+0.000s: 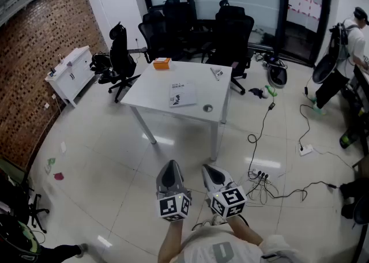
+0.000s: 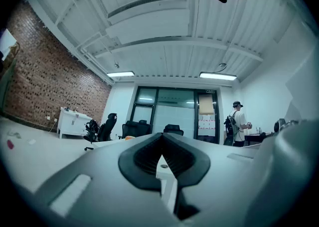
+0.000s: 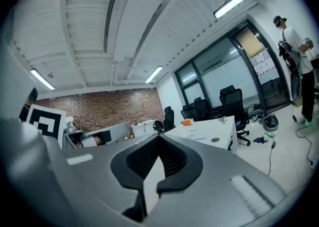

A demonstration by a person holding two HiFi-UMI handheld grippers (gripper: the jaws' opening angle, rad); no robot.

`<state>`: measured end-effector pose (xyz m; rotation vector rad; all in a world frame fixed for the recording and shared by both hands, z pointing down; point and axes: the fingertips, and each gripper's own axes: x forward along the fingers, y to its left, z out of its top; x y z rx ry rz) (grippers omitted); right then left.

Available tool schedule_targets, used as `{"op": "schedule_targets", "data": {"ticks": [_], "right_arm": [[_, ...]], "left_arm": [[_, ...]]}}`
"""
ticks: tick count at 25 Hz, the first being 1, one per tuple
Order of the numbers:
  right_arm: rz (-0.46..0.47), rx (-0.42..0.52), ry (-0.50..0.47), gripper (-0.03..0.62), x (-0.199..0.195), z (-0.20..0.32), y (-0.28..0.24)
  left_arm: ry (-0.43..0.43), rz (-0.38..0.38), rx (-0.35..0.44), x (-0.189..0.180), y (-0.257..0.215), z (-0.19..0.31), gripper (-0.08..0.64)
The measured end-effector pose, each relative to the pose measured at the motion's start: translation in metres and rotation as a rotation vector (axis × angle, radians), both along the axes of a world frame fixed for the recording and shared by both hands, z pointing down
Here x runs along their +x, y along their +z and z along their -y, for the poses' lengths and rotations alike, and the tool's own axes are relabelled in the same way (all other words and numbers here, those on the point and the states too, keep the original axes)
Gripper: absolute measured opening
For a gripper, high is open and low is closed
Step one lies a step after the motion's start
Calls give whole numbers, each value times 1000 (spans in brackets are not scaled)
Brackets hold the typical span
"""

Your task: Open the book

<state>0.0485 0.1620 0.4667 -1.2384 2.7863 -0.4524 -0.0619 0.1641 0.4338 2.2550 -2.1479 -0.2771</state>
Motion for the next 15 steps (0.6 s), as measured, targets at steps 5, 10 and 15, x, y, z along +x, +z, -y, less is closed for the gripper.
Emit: {"op": "schedule_targets", "data": {"ticks": [5, 10, 15], "right_arm": [[-7, 0, 15, 2, 9, 10, 2], [4, -16, 46, 2, 25, 11, 8], [43, -22, 40, 2, 29, 12, 6]], "left_arm": [[-4, 21, -5, 3, 2, 7, 18], [-9, 18, -6, 6, 5, 4, 18], [-7, 16, -24, 10, 9, 6, 18]]}}
